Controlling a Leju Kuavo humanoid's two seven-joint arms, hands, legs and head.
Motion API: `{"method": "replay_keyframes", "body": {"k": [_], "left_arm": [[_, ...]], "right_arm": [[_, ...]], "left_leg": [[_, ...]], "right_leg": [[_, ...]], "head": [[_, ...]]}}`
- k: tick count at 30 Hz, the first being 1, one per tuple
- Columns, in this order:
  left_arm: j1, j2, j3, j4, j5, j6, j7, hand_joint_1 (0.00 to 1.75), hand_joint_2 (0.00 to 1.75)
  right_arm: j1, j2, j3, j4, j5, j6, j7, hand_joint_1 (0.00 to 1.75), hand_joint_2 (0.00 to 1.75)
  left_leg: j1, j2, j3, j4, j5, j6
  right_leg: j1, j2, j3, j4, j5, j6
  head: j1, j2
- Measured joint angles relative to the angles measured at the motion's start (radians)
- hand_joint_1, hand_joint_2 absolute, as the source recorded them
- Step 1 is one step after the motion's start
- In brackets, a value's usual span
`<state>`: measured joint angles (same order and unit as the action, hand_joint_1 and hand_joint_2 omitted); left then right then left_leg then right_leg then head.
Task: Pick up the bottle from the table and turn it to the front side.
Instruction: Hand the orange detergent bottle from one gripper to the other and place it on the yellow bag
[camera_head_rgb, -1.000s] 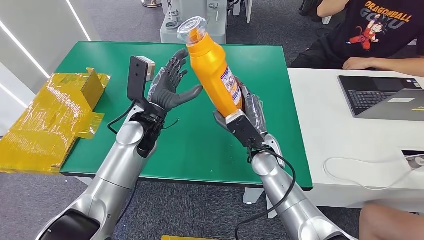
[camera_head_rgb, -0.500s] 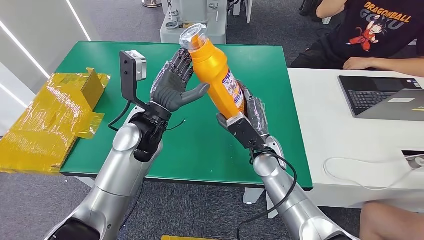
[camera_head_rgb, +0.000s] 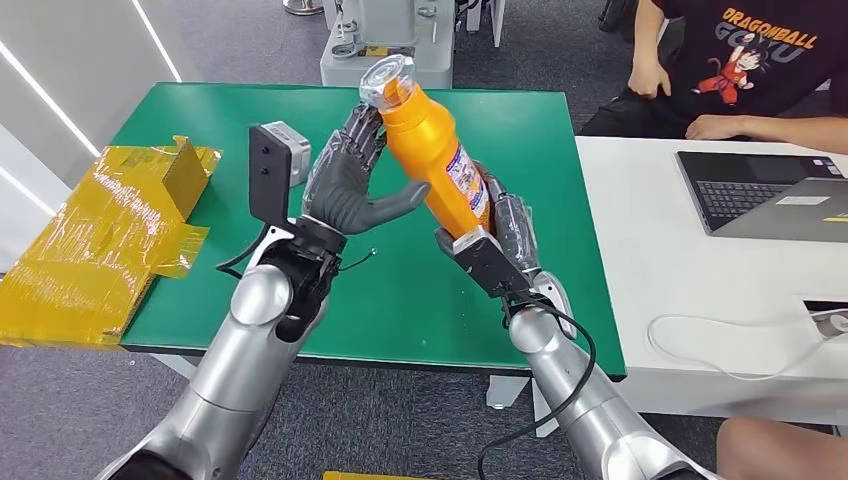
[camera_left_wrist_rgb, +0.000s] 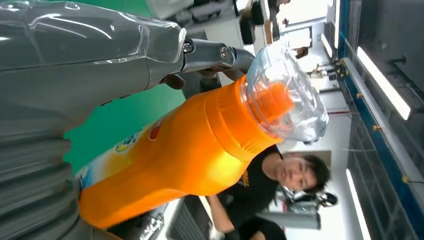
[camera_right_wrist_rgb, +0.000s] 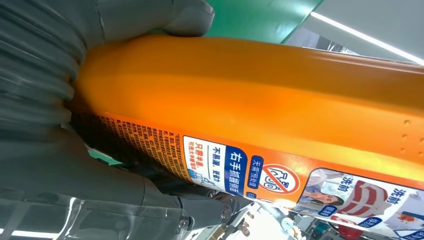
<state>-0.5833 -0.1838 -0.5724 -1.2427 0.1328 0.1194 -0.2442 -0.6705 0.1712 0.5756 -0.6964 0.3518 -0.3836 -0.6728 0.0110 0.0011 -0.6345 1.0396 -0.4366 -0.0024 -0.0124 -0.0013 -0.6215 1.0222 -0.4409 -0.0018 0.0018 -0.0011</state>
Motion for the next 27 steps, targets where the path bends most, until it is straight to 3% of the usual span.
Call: {"method": "replay_keyframes", "body": {"k": [11,18,27], "left_arm": [[-0.059,-0.009,-0.020,0.114,-0.181,0.046,0.037,0.00,1.75],[-0.114,-0.033,-0.010,0.231,-0.109,-0.040,0.087,0.00,1.75],[-0.154,-0.058,0.020,0.314,-0.014,-0.112,0.091,0.00,1.75]], "right_arm": [[-0.007,0.001,0.000,0.014,0.017,0.024,0.008,1.75,1.75],[-0.016,0.007,0.000,0.028,0.023,0.021,0.007,1.75,1.75],[-0.031,0.017,0.000,0.044,0.025,0.004,0.007,1.75,1.75]], "left_leg": [[0.000,0.000,0.000,0.000,0.000,0.000],[0.000,0.000,0.000,0.000,0.000,0.000],[0.000,0.000,0.000,0.000,0.000,0.000]], "right_leg": [[0.000,0.000,0.000,0.000,0.000,0.000],[0.000,0.000,0.000,0.000,0.000,0.000],[0.000,0.000,0.000,0.000,0.000,0.000]], "head": [[0.000,0.000],[0.000,0.000],[0.000,0.000]]}}
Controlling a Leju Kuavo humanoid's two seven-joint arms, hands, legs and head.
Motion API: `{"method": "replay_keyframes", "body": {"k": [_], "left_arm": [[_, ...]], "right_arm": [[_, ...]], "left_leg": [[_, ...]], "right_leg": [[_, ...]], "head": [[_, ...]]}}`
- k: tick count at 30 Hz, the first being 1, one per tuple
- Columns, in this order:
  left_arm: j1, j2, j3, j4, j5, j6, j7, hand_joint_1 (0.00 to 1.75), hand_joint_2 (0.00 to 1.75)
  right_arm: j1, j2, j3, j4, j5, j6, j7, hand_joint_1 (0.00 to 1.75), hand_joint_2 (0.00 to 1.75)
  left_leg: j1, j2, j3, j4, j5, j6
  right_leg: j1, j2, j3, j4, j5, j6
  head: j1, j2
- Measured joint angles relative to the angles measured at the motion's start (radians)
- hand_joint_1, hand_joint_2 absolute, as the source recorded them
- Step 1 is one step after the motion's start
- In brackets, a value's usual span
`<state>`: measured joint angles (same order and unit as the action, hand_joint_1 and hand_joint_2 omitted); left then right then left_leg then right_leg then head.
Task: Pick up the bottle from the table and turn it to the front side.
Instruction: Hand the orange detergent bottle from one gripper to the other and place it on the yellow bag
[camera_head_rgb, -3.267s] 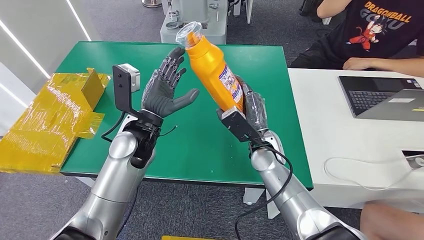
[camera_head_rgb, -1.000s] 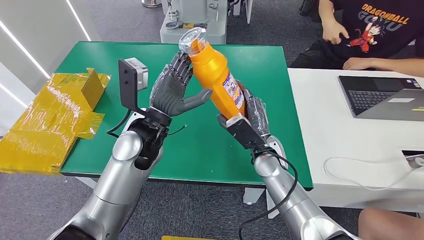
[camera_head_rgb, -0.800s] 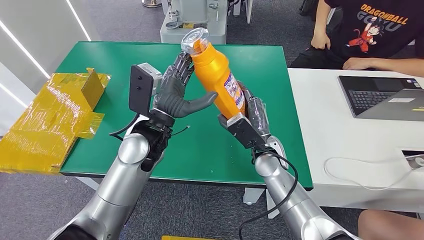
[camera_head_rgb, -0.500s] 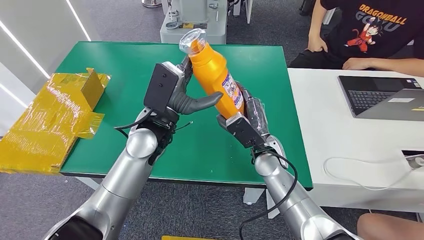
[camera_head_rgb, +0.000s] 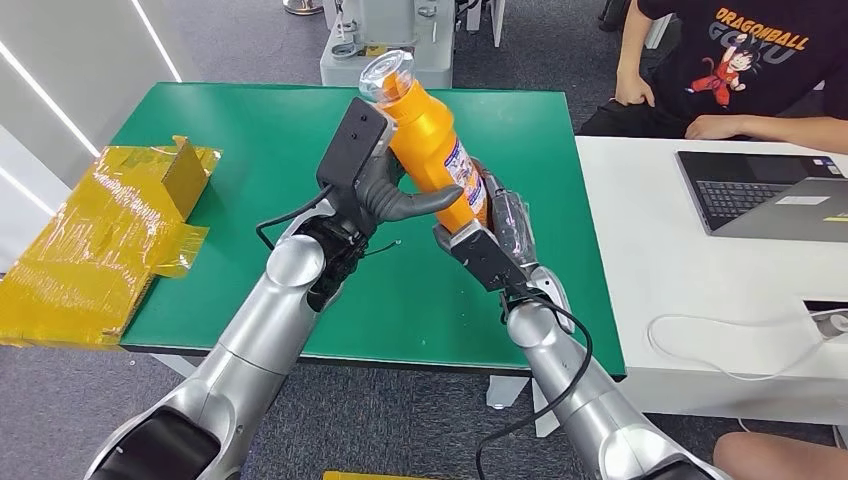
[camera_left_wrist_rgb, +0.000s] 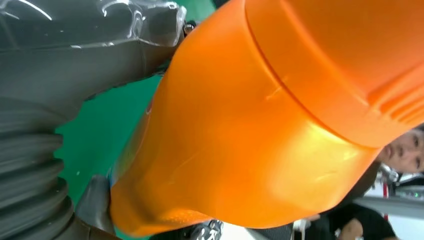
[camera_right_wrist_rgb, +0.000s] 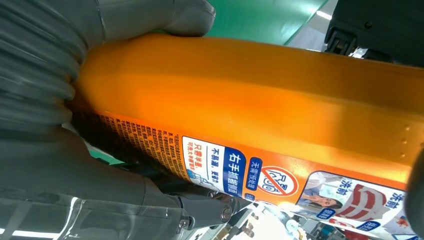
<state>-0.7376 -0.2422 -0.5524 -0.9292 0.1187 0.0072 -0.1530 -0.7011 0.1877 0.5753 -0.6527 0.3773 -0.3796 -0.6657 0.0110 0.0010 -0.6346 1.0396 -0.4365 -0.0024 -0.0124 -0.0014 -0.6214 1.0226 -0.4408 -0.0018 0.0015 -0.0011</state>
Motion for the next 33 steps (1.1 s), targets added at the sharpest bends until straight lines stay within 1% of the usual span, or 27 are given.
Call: {"method": "replay_keyframes", "body": {"k": [4,9,10,13,14,21,33], "left_arm": [[-0.004,-0.003,0.006,0.008,0.015,-0.005,0.005,0.00,1.75],[-0.014,-0.024,0.021,0.031,0.072,0.009,0.016,0.00,1.75],[-0.014,-0.027,0.021,0.033,0.076,0.016,0.015,0.06,1.75],[-0.016,-0.035,0.022,0.036,0.081,0.028,0.015,1.37,1.75],[-0.016,-0.037,0.022,0.037,0.082,0.032,0.014,1.75,1.75],[-0.016,-0.056,0.022,0.037,0.085,0.067,0.006,1.75,1.75],[-0.010,-0.061,0.021,0.039,0.088,0.119,-0.015,1.75,1.75]], "right_arm": [[-0.004,0.001,0.000,0.004,0.004,-0.005,0.002,1.75,1.75],[-0.019,0.002,0.001,0.027,0.026,-0.037,0.007,1.75,1.75],[-0.021,0.002,0.001,0.030,0.028,-0.039,0.007,1.75,1.75],[-0.026,0.002,0.002,0.039,0.030,-0.046,0.004,1.75,1.75],[-0.027,0.002,0.002,0.041,0.030,-0.048,0.003,1.75,1.75],[-0.031,0.002,0.002,0.052,0.034,-0.054,0.001,1.75,1.75],[-0.031,0.002,0.004,0.053,0.047,-0.064,0.009,1.75,1.75]], "left_leg": [[0.000,0.000,0.000,0.000,0.000,0.000],[0.000,0.000,0.000,0.000,0.000,0.000],[0.000,0.000,0.000,0.000,0.000,0.000],[0.000,0.000,0.000,0.000,0.000,0.000],[0.000,0.000,0.000,0.000,0.000,0.000],[0.000,0.000,0.000,0.000,0.000,0.000],[0.000,0.000,0.000,0.000,0.000,0.000]], "right_leg": [[0.000,0.000,0.000,0.000,0.000,0.000],[0.000,0.000,0.000,0.000,0.000,0.000],[0.000,0.000,0.000,0.000,0.000,0.000],[0.000,0.000,0.000,0.000,0.000,0.000],[0.000,0.000,0.000,0.000,0.000,0.000],[0.000,0.000,0.000,0.000,0.000,0.000],[0.000,0.000,0.000,0.000,0.000,0.000]], "head": [[0.000,0.000],[0.000,0.000],[0.000,0.000],[0.000,0.000],[0.000,0.000],[0.000,0.000],[0.000,0.000]]}}
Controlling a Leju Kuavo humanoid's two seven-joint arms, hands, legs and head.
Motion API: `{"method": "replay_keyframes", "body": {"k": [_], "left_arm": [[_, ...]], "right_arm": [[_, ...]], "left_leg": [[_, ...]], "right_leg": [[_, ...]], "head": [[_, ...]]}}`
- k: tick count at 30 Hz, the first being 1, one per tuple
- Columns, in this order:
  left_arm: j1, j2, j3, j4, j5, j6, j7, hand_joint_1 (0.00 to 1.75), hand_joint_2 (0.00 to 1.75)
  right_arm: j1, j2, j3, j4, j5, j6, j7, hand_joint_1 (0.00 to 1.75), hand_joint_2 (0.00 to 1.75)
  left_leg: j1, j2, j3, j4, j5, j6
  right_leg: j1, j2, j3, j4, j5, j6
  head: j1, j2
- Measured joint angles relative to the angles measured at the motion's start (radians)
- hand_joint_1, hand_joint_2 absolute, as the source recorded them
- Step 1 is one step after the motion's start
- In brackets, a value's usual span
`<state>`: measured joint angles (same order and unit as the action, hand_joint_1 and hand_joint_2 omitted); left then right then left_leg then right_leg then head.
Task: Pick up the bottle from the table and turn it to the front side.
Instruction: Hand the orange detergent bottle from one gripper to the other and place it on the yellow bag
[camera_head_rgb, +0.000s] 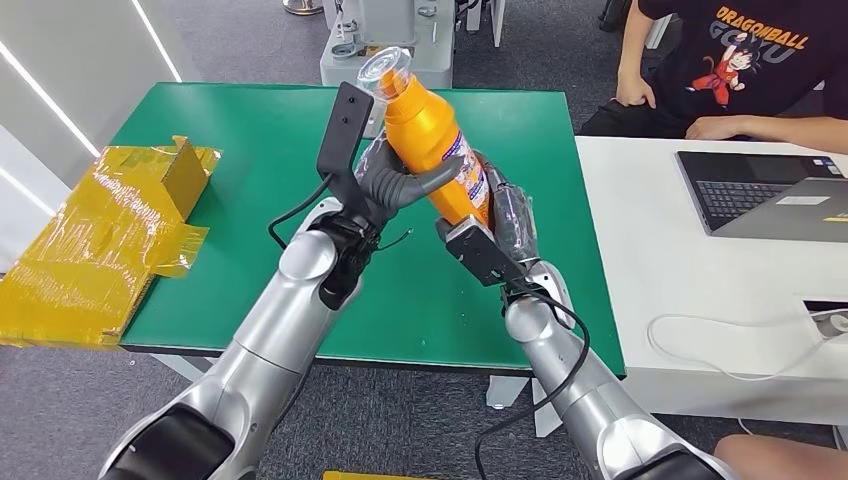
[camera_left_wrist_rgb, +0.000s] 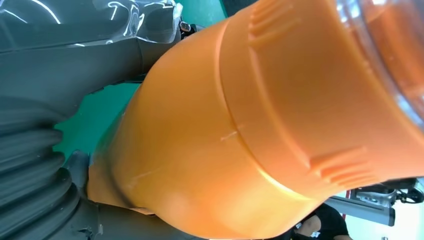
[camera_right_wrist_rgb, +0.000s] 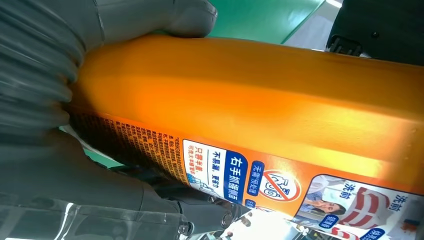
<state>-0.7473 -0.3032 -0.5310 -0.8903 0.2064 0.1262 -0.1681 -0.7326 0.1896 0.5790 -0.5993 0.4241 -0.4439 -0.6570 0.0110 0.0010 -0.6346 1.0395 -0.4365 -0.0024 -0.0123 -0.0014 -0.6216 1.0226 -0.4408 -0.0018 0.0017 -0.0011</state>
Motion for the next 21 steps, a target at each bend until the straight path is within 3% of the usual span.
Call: {"method": "replay_keyframes", "body": {"k": [1,5,21], "left_arm": [[0.001,-0.001,0.000,0.000,0.000,0.003,-0.002,1.75,1.75],[0.004,-0.004,0.000,0.001,-0.001,0.029,-0.016,1.75,1.75],[0.008,0.030,0.026,0.001,-0.033,0.125,-0.065,1.75,1.75]], "right_arm": [[0.000,0.000,0.000,0.000,0.002,-0.002,0.001,1.75,1.75],[0.000,0.000,0.001,0.000,0.016,-0.011,0.006,0.04,1.75],[0.047,-0.010,-0.006,-0.051,-0.009,-0.069,0.032,0.00,1.75]], "left_leg": [[0.000,0.000,0.000,0.000,0.000,0.000],[0.000,0.000,0.000,0.000,0.000,0.000],[0.000,0.000,0.000,0.000,0.000,0.000]], "right_leg": [[0.000,0.000,0.000,0.000,0.000,0.000],[0.000,0.000,0.000,0.000,0.000,0.000],[0.000,0.000,0.000,0.000,0.000,0.000]], "head": [[0.000,0.000],[0.000,0.000],[0.000,0.000]]}}
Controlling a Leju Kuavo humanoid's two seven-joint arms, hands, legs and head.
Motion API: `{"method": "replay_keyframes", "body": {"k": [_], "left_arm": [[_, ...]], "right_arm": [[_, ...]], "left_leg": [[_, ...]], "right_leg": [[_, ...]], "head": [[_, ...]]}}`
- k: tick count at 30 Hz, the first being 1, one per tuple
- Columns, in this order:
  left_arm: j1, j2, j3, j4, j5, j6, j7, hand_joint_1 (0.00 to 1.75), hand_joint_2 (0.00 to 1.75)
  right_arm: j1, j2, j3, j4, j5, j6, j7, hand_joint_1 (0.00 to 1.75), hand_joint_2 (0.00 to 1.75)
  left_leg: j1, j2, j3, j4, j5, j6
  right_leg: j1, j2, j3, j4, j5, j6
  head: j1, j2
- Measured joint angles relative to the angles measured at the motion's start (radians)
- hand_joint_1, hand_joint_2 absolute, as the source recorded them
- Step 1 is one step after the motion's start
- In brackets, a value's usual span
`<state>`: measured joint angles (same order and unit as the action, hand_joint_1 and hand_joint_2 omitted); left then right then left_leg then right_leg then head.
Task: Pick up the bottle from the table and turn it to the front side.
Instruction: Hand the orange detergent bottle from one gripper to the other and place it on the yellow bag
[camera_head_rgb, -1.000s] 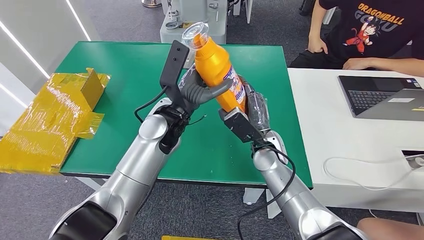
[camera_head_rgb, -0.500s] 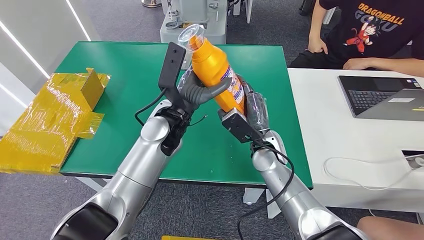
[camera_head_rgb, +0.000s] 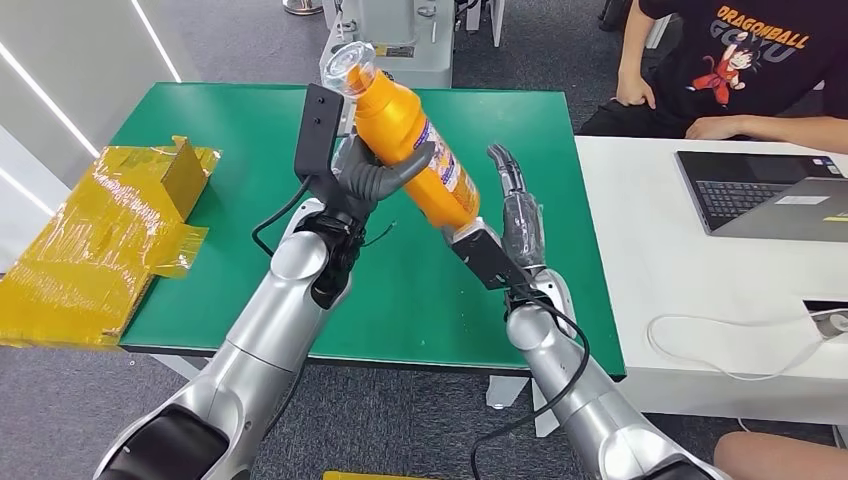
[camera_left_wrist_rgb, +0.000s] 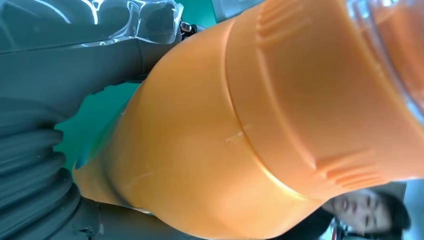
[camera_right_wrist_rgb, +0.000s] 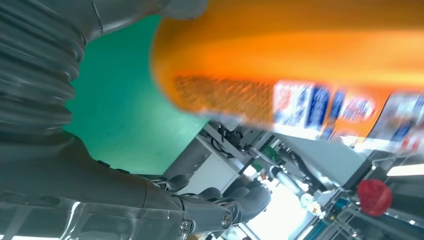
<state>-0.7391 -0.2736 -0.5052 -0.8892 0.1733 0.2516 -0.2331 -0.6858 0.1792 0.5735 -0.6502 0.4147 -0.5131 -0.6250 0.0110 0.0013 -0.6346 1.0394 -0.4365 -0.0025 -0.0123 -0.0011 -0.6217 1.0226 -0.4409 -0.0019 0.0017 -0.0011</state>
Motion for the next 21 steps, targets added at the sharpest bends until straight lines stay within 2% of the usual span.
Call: {"method": "replay_keyframes", "body": {"k": [5,15,21], "left_arm": [[0.000,0.037,0.026,0.000,-0.008,0.020,-0.015,1.75,1.75],[0.023,0.139,0.094,-0.004,-0.037,0.046,-0.075,1.75,1.75],[0.035,0.220,0.107,-0.031,-0.195,0.143,-0.098,1.75,1.75]], "right_arm": [[0.061,-0.016,-0.014,-0.102,-0.032,-0.007,0.004,0.00,1.75],[0.297,-0.059,0.010,-0.512,-0.113,-0.024,-0.020,0.00,1.75],[0.390,-0.077,0.072,-0.674,-0.142,-0.048,-0.054,0.00,1.75]], "left_leg": [[0.000,0.000,0.000,0.000,0.000,0.000],[0.000,0.001,0.000,-0.002,0.000,0.000],[0.000,0.001,0.000,-0.003,0.000,0.000]], "right_leg": [[0.000,0.000,0.000,0.000,0.000,0.000],[0.000,0.001,-0.001,0.000,-0.001,-0.001],[0.000,0.001,-0.001,0.000,-0.002,-0.002]], "head": [[0.000,0.000],[0.000,0.000],[0.000,0.000]]}}
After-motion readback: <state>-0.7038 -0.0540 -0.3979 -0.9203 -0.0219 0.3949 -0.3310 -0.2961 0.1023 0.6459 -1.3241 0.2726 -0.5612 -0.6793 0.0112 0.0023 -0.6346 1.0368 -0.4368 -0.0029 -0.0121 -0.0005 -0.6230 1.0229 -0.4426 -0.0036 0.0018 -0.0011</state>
